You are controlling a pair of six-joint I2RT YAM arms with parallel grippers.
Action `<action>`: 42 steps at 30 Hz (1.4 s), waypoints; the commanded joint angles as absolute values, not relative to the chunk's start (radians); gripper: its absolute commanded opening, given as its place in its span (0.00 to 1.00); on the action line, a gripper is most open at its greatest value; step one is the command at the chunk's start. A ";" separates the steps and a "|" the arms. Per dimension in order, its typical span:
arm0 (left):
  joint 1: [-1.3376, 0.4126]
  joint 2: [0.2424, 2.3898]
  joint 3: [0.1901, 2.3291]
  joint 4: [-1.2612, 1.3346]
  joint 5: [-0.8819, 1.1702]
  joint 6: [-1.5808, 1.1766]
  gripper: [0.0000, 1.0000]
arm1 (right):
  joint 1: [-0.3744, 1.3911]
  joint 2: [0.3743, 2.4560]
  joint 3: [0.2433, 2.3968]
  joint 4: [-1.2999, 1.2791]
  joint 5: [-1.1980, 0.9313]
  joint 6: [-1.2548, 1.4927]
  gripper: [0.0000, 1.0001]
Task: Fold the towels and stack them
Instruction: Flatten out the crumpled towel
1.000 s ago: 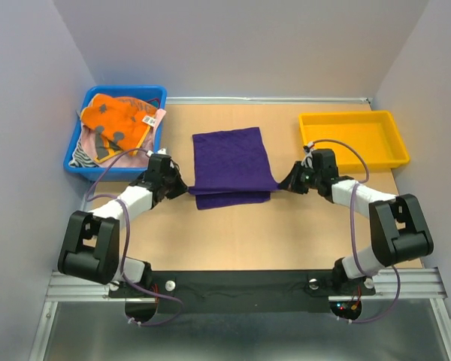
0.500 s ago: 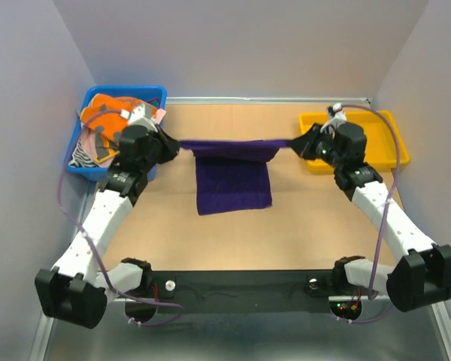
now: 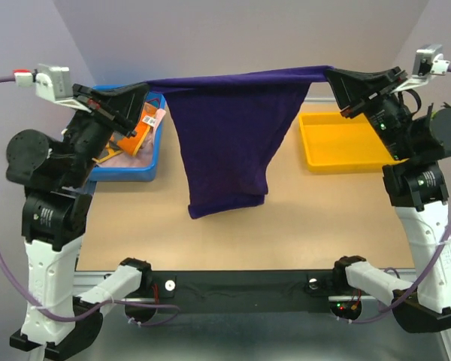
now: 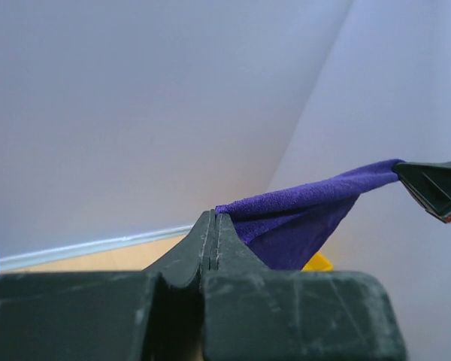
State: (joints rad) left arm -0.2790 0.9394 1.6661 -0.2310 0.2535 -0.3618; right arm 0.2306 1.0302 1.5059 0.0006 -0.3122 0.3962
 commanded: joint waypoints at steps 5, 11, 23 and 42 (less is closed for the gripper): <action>-0.255 0.954 1.888 -0.245 0.228 -0.321 0.00 | 0.202 1.057 1.676 -0.040 -0.195 0.318 0.01; -0.255 0.980 1.974 -0.250 0.248 -0.321 0.00 | 0.202 1.086 1.762 -0.040 -0.196 0.302 0.00; -0.255 0.930 1.983 -0.245 0.393 -0.356 0.00 | 0.202 1.000 1.769 -0.058 -0.244 0.287 0.01; -0.255 1.190 2.037 -0.278 0.284 -0.413 0.00 | 0.202 1.256 1.838 -0.086 -0.201 0.253 0.00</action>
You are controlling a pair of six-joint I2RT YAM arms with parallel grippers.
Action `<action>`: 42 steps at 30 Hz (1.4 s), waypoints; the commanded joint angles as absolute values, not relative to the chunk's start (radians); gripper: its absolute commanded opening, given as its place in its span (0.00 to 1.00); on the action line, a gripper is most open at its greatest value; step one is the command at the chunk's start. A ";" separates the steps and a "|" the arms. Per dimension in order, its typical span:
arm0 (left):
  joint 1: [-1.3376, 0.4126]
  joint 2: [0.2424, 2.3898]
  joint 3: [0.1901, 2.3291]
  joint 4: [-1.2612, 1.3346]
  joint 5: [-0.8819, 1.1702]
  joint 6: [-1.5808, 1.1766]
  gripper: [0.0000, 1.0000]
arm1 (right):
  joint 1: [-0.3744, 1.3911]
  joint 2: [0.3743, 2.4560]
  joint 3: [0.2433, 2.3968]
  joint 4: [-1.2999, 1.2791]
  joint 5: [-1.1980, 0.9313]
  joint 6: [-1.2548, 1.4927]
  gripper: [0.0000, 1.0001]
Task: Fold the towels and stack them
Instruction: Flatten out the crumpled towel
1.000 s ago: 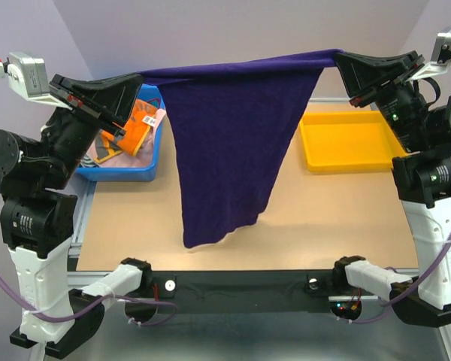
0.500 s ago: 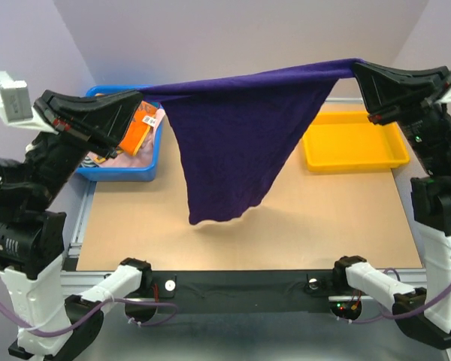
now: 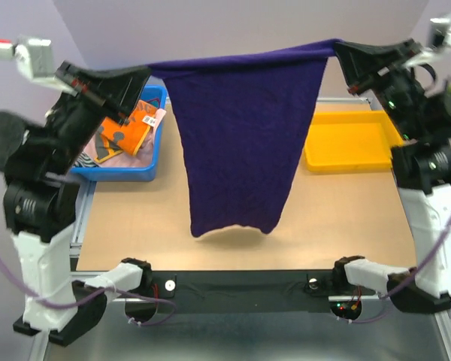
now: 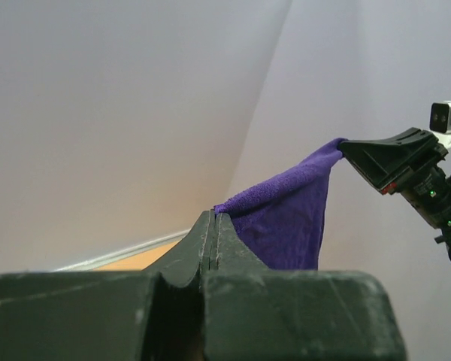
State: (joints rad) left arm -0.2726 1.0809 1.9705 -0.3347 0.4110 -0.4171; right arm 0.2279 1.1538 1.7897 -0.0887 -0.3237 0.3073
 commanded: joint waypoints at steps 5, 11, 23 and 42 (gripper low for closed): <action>-0.250 1.396 2.186 -0.233 0.241 -0.434 0.00 | 0.202 1.472 1.989 -0.075 -0.173 0.218 0.00; -0.180 1.700 2.474 -0.125 0.353 -0.584 0.00 | 0.199 1.799 2.339 -0.066 -0.184 0.212 0.00; -0.077 1.597 2.317 0.037 0.524 -0.629 0.00 | 0.195 1.641 2.127 0.116 -0.236 0.187 0.00; -0.084 0.591 0.802 0.005 0.526 -0.655 0.00 | 0.195 0.702 0.837 0.068 -0.365 0.287 0.01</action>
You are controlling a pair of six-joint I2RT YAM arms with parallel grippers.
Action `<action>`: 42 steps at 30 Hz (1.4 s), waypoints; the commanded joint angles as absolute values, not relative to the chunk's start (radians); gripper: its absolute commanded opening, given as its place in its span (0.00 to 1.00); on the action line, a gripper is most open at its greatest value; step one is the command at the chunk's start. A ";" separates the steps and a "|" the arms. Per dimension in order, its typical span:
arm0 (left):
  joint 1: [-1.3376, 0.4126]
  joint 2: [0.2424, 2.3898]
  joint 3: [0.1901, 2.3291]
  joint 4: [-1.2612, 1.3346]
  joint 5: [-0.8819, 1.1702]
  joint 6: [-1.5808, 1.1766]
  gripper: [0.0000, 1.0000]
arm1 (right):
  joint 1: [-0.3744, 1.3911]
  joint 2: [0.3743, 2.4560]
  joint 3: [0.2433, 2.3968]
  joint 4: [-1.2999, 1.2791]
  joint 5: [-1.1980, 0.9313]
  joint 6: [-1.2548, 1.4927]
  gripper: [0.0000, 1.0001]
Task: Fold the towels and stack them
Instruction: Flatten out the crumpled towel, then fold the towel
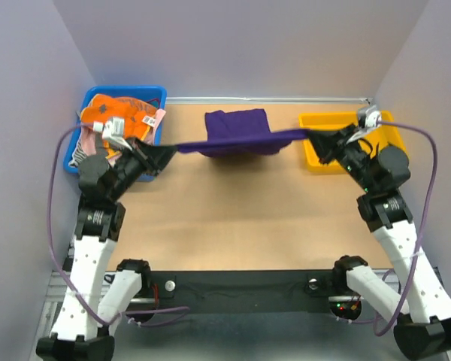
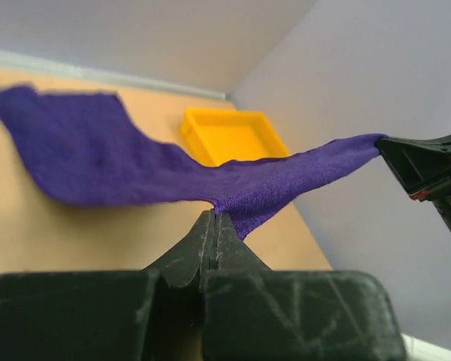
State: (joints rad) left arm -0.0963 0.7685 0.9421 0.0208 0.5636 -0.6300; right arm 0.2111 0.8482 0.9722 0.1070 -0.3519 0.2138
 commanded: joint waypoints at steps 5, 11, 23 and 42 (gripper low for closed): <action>-0.101 0.401 0.677 -0.200 0.538 -0.701 0.00 | 0.195 0.462 0.680 -0.089 -0.390 0.428 0.01; -0.109 0.252 0.647 -0.395 0.476 -0.695 0.00 | 0.195 0.279 0.643 -0.369 -0.400 0.552 0.01; -0.109 0.236 0.526 -0.506 0.411 -0.712 0.00 | 0.195 0.204 0.535 -0.667 -0.336 0.713 0.01; -0.115 0.730 0.563 -0.100 0.365 -0.715 0.00 | 0.195 0.677 0.554 -0.312 -0.100 0.655 0.01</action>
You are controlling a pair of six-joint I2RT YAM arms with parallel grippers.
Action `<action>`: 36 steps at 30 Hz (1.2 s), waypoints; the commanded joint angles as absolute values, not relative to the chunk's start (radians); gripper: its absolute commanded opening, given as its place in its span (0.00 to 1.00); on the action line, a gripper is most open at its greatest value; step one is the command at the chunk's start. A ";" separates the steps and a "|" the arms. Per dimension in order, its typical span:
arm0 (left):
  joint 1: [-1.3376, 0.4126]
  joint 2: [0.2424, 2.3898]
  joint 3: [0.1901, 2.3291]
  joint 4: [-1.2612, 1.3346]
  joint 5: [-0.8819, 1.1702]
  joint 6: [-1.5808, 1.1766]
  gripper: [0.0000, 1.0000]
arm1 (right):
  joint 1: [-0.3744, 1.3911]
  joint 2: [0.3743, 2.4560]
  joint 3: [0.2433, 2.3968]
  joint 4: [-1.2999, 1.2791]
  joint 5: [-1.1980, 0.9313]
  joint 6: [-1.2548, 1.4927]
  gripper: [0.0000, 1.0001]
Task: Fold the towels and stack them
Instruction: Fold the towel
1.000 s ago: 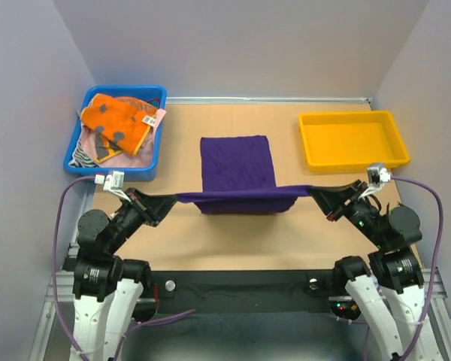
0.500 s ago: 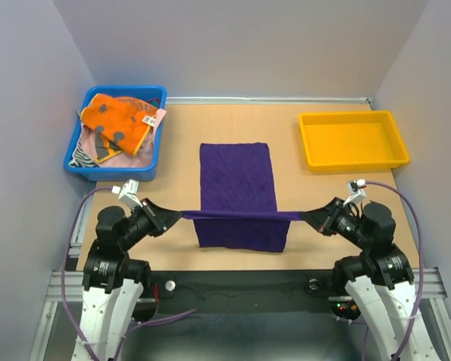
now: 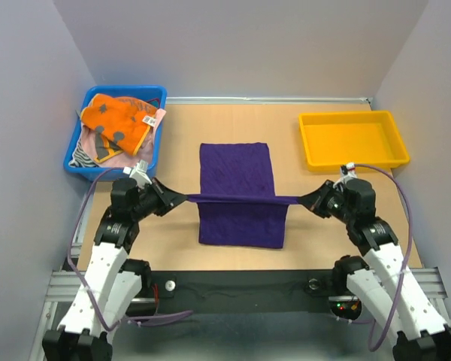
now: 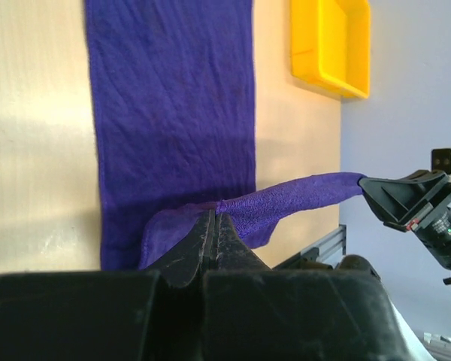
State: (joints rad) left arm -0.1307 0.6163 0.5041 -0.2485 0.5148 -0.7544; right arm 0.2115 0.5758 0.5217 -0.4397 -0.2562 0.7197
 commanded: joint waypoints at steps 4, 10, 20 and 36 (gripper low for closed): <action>-0.129 0.914 0.658 -0.060 0.331 -0.684 0.00 | 0.195 0.879 0.627 -0.235 -0.068 0.598 0.01; -0.189 1.174 0.791 -0.022 0.276 -0.658 0.00 | 0.195 1.129 0.747 -0.189 -0.057 0.531 0.01; -0.229 1.419 0.887 0.017 0.212 -0.652 0.00 | 0.195 1.324 0.802 -0.095 -0.052 0.534 0.01; -0.229 1.427 0.960 0.002 0.051 -0.630 0.00 | 0.195 1.489 1.017 -0.017 -0.048 0.558 0.01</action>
State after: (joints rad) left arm -0.2367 1.4700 0.8936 -0.0128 0.1818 -0.6659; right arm 0.2100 1.4570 0.9241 -0.0895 -0.1028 0.5659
